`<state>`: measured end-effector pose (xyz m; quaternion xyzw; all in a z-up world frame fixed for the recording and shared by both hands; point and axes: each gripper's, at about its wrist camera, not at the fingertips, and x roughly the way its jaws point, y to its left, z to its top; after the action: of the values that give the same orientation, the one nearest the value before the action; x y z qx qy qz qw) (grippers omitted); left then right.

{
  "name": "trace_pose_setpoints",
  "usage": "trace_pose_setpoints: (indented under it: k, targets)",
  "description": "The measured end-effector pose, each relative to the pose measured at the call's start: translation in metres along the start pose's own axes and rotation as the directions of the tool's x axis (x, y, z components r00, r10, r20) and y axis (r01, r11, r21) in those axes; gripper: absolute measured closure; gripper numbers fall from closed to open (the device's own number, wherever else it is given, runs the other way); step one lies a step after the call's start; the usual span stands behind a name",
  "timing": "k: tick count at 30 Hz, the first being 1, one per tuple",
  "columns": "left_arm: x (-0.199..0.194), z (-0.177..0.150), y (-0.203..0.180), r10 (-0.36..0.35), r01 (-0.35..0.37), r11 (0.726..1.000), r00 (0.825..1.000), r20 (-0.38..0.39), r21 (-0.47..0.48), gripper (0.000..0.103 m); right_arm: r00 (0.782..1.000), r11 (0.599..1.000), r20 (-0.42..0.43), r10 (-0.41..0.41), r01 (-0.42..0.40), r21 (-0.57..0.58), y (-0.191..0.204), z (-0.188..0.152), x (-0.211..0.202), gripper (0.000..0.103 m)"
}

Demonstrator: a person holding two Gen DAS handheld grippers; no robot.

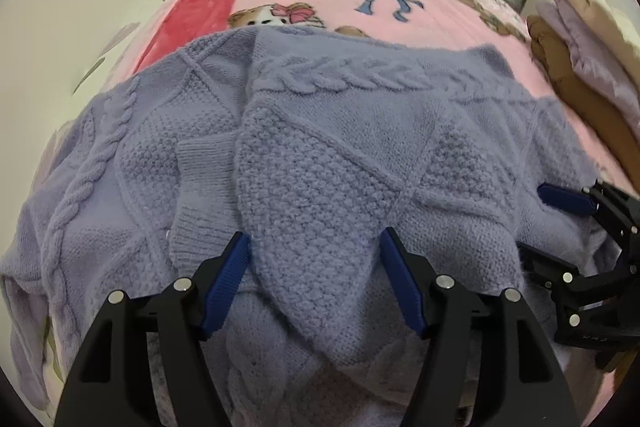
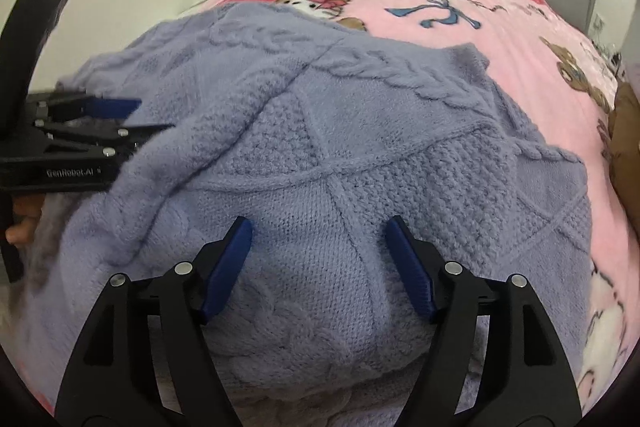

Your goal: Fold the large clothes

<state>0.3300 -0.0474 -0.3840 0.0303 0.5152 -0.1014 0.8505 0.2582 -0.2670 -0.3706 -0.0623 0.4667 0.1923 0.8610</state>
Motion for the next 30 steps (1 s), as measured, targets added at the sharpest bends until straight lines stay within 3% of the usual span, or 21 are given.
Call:
trace_pose_setpoints:
  k: [4,7,10,14,16,17,18,21,24,26,27,30]
  targets:
    - [-0.025,-0.006,0.03,-0.062,0.07,0.984,0.997,0.052,-0.161,0.035,0.995,0.996,0.095,0.007,-0.015,0.087,-0.004,0.005,-0.034,0.029]
    - [-0.052,-0.027,0.073,-0.04,0.074,0.934,0.994,0.102,-0.349,0.031,0.992,0.994,0.13,-0.006,-0.009,0.11,0.002,0.009,-0.059,0.029]
    - [-0.088,-0.07,0.134,0.062,0.038,0.824,0.986,0.157,-0.565,0.021,0.99,0.993,0.137,0.018,-0.033,0.112,0.016,0.01,-0.077,0.027]
    - [-0.123,-0.139,0.216,0.221,-0.042,0.613,0.968,0.12,-0.789,0.018,0.99,0.995,0.13,0.057,-0.067,0.074,0.044,0.013,-0.089,0.025]
    - [-0.131,-0.17,0.25,0.284,-0.086,0.502,0.956,0.07,-0.861,0.018,0.986,0.99,0.129,0.103,-0.114,0.082,0.057,0.016,-0.092,0.025]
    - [-0.134,-0.18,0.261,0.308,-0.107,0.466,0.95,0.047,-0.878,0.018,0.984,0.988,0.136,0.118,-0.131,0.087,0.064,0.019,-0.092,0.025]
    - [-0.139,-0.197,0.279,0.343,-0.136,0.402,0.939,0.011,-0.905,0.018,0.981,0.986,0.145,0.128,-0.142,0.091,0.071,0.022,-0.092,0.022]
    - [-0.145,-0.224,0.31,0.375,-0.145,0.292,0.927,-0.026,-0.945,0.018,0.974,0.98,0.16,0.158,-0.175,0.095,0.093,0.034,-0.089,0.02]
    - [-0.139,-0.24,0.332,0.357,-0.14,0.228,0.933,-0.051,-0.964,0.018,0.969,0.973,0.154,0.195,-0.21,0.095,0.114,0.046,-0.079,0.02]
    - [-0.132,-0.251,0.345,0.33,-0.111,0.191,0.943,-0.042,-0.975,0.018,0.963,0.968,0.15,0.223,-0.237,0.085,0.128,0.055,-0.072,0.02]
    - [-0.127,-0.257,0.351,0.322,-0.088,0.161,0.946,-0.032,-0.983,0.018,0.961,0.966,0.145,0.236,-0.248,0.072,0.137,0.059,-0.069,0.02]
    - [-0.116,-0.266,0.364,0.33,-0.086,0.107,0.943,-0.046,-0.991,0.021,0.958,0.965,0.128,0.258,-0.263,0.022,0.156,0.067,-0.064,0.02]
